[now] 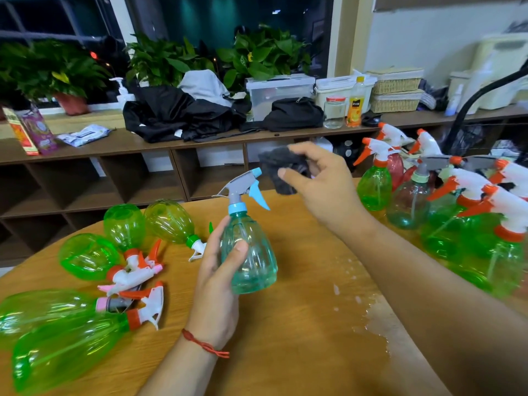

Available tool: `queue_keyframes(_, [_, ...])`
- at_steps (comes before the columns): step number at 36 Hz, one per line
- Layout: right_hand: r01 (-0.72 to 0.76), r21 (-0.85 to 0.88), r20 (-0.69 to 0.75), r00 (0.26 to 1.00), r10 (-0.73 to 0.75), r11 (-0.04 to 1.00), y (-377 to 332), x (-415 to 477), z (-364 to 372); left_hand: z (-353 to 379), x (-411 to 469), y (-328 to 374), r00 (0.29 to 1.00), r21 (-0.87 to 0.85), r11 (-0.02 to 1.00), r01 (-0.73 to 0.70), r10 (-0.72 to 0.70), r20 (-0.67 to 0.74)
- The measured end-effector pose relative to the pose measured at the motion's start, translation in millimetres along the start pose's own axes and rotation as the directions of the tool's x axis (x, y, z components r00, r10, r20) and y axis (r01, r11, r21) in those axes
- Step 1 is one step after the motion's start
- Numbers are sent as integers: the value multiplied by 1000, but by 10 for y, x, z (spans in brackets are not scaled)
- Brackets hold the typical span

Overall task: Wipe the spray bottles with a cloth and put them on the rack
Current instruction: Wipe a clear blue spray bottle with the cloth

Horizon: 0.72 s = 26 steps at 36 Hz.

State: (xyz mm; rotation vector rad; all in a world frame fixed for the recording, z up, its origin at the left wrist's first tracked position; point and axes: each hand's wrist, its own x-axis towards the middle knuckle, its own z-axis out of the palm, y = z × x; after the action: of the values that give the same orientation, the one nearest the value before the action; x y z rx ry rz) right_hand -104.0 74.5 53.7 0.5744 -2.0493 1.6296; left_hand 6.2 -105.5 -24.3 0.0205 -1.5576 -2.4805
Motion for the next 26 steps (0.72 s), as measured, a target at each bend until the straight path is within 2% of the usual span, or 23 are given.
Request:
queue_keyframes(2, [42, -8, 14, 999, -42, 999, -19, 30, 34, 12, -9, -15, 1000, 1, 1000, -11, 11, 12])
queue_keyframes(4, [109, -72, 121, 988, -100, 991, 2, -24, 80, 16, -14, -10, 1000, -24, 1000, 0, 0, 17])
queue_keyframes(7, [102, -129, 225, 972, -71, 986, 27, -98, 91, -11, 5, 18, 1000, -49, 999, 13, -14, -8])
queue_keyframes(8, [80, -105, 209, 976, -57, 991, 23, -95, 80, -21, 10, 20, 1000, -43, 999, 5, -5, -6])
queue_keyframes(12, [98, 4, 2, 995, -98, 995, -13, -14, 101, -13, -1, 8, 999, -38, 999, -25, 26, 26])
queue_keyframes(15, [92, -21, 110, 990, -89, 996, -15, -59, 148, -13, -10, 2, 999, -43, 999, -19, 21, 42])
queue_keyframes(17, [66, -82, 196, 979, -48, 994, -1, -113, 142, -35, 7, 23, 999, -51, 998, -23, 24, 26])
queue_keyframes(19, [12, -72, 236, 972, 6, 997, 0, -129, 101, -57, 35, 34, 999, -40, 998, -47, 47, 10])
queue_keyframes(24, [21, 8, 52, 998, -21, 1000, -87, -94, 91, -66, 31, 1, 993, 45, 994, -105, 102, 50])
queue_keyframes(26, [36, 5, 57, 998, -37, 999, -109, -120, 155, -56, 13, -17, 994, 35, 995, -92, 90, 60])
